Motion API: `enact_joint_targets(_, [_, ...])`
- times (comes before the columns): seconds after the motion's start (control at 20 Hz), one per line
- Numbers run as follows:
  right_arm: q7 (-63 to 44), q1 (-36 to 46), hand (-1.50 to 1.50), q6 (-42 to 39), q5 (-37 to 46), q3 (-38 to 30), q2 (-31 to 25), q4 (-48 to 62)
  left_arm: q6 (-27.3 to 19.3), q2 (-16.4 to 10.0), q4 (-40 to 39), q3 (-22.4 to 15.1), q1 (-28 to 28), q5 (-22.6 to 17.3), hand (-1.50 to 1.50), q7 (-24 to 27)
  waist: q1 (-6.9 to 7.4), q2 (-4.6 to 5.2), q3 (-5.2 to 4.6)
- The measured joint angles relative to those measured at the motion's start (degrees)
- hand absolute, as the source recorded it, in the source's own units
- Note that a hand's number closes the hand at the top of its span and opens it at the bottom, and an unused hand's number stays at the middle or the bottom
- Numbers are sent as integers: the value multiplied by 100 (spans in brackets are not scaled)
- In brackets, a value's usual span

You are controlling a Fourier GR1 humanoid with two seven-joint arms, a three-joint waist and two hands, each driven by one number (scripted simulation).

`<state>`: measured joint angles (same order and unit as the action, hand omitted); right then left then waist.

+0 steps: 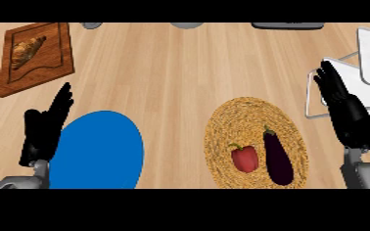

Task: Pick the eggplant from the placemat and place it in the tiered shelf

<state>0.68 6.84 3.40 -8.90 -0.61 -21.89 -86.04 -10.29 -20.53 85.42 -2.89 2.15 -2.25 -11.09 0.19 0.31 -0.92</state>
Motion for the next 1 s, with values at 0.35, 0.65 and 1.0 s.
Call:
enact_joint_targets(0.35, [-753,454,150,1309,1692,800,439,59,343,-113,-139,403,-123,-309,0,335,8,-10,28])
enact_joint_targets(0.65, [-1438,-82,-150,3266,3779,1123,728,335,600,-122,-248,539,-269,-595,0,392,-52,-38,43])
enact_joint_targets(1.0, [-3397,-333,-150,3709,6499,2037,1759,279,770,-111,-265,601,-384,-685,0,520,-53,-62,57])
